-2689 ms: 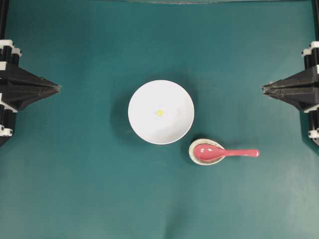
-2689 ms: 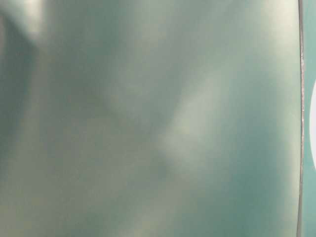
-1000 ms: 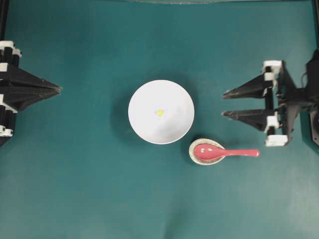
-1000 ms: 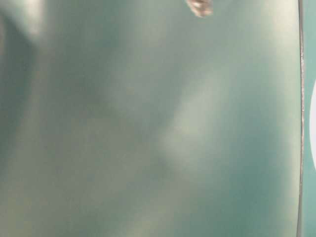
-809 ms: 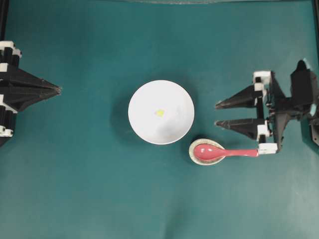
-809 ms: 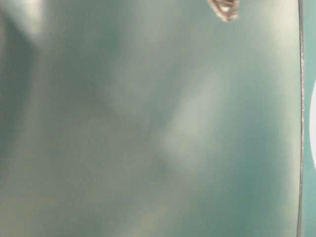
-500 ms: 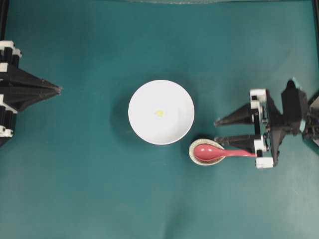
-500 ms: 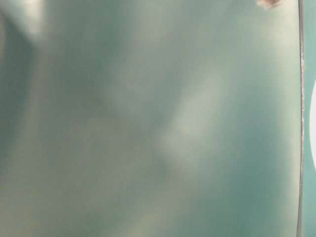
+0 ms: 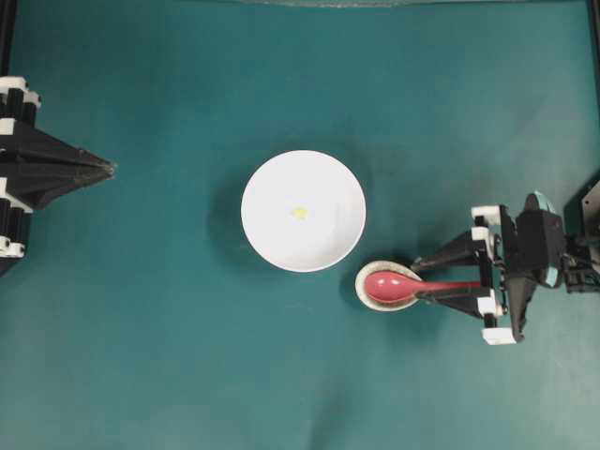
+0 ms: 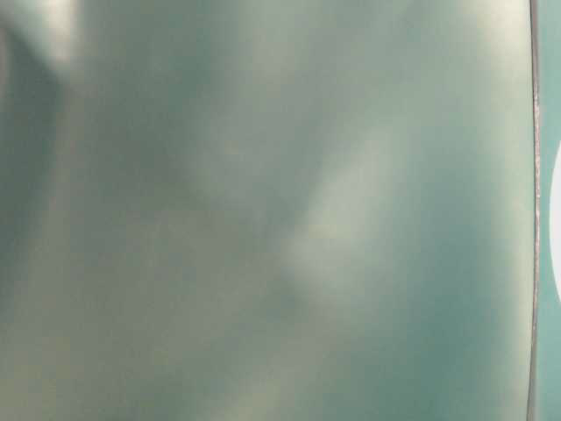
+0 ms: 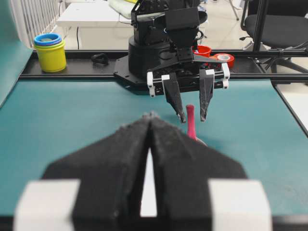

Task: Scoop the yellow hexagonal prism block from the bowl with a spoon using the right arm.
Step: 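Move the right gripper to the pink spoon handle and close on it, then lift the pink spoon off the speckled spoon rest with the right gripper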

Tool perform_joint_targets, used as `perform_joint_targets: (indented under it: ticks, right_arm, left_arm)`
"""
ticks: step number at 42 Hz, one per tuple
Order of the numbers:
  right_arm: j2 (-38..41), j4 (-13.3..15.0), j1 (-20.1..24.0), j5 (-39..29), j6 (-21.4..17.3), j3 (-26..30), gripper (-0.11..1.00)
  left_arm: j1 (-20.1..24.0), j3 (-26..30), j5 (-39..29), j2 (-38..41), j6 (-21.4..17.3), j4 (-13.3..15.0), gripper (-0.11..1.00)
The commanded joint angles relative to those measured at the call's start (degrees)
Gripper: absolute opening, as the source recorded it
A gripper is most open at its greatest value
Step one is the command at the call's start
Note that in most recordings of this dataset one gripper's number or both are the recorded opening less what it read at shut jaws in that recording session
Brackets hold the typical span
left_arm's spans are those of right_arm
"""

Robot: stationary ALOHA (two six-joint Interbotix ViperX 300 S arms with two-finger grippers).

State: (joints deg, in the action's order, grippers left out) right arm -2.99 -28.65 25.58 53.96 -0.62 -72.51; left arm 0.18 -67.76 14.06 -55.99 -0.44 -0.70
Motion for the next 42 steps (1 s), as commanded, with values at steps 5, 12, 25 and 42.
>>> perform_joint_targets:
  ticks: [5, 12, 25, 42]
  right_arm:
    - [-0.53, -2.81, 2.02, 0.53, 0.09, -0.7, 0.51]
    - [-0.53, -3.96, 3.16, -0.26, 0.0, -1.05, 0.51]
    - [-0.35, -4.31, 4.04, -2.2, -2.46, -1.93, 0.51]
    - [1.49, -4.83, 4.48, -2.29, -2.99, -2.37, 0.5]
  left_arm:
    - [0.09, 1.32, -0.53, 0.26, -0.09, -0.09, 0.0]
    - [0.09, 1.41, -1.14, 0.35, -0.09, -0.09, 0.0]
    - [0.09, 1.32, -1.14, 0.26, -0.09, -0.09, 0.0]
    - [0.09, 1.32, -1.14, 0.35, -0.09, -0.09, 0.0]
